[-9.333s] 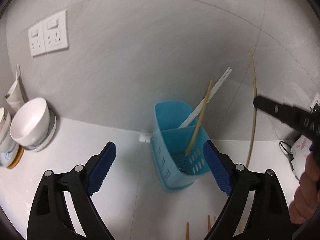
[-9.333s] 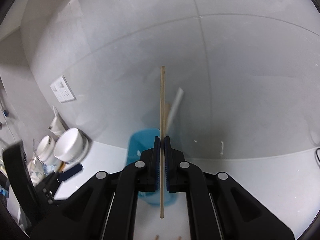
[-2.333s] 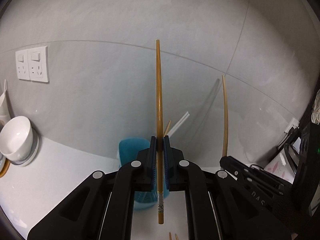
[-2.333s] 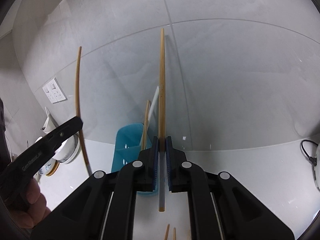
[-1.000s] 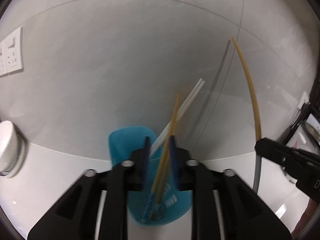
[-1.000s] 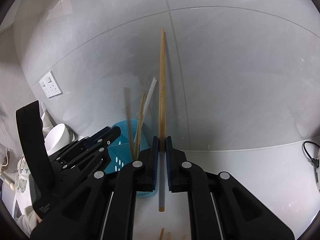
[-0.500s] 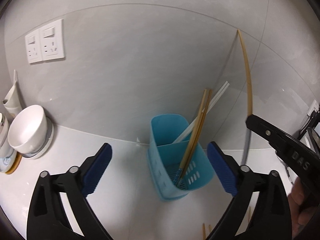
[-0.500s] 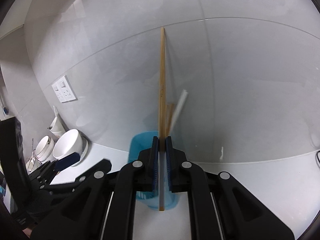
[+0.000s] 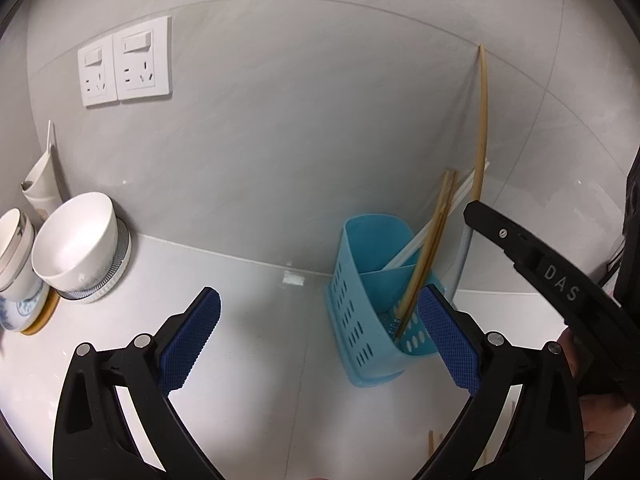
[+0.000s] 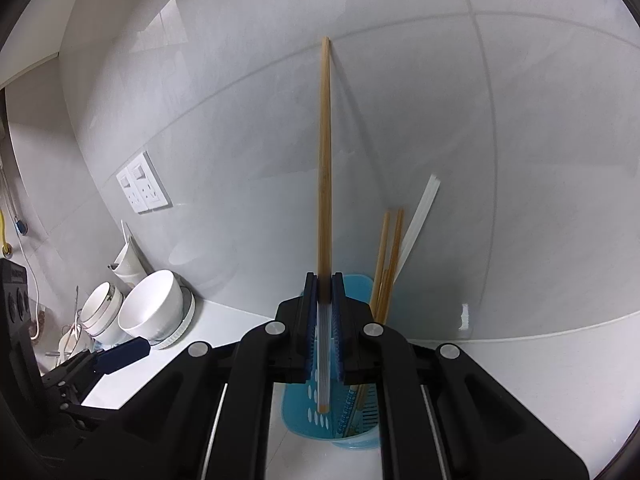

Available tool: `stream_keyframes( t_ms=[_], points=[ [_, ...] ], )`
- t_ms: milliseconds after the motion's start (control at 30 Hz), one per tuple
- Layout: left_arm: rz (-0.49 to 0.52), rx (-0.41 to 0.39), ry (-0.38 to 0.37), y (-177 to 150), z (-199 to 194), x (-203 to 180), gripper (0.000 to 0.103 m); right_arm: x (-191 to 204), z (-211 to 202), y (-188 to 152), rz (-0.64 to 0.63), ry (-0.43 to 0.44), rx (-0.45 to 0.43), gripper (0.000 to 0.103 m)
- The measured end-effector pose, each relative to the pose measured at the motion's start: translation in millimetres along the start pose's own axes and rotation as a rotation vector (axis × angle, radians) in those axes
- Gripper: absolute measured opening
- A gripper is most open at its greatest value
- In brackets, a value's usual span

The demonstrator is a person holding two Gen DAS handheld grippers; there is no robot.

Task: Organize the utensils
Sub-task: 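Open the left tool over the holder while the right tool lowers and releases its chopstick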

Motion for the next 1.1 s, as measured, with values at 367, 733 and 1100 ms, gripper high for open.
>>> stream_keyframes(
  t_ms=[367, 733, 1100],
  points=[
    [-0.029, 0.039, 0.025, -11, 15, 17, 0.097, 1, 21, -29, -0.040, -0.036, 0.063, 0.007],
    [-0.019, 0.035, 0.038, -15, 16, 16, 0.097, 2, 16, -39, -0.102, -0.082, 0.124, 0.010],
    [0.012, 0.069, 0.000, -29, 9, 3, 0.097, -30, -39, -56, -0.074, -0.187, 0.175, 0.061]
  ],
)
Point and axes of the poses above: each gripper's, at about its wrist camera, not at the fingertips, and z roughly the way its jaws point, x to its left, y to its top, the point moved 1 cm from there along z, roughly the way its jaws point, and after that the axes turned 3 degrees about -z, right-handed, at the moved point
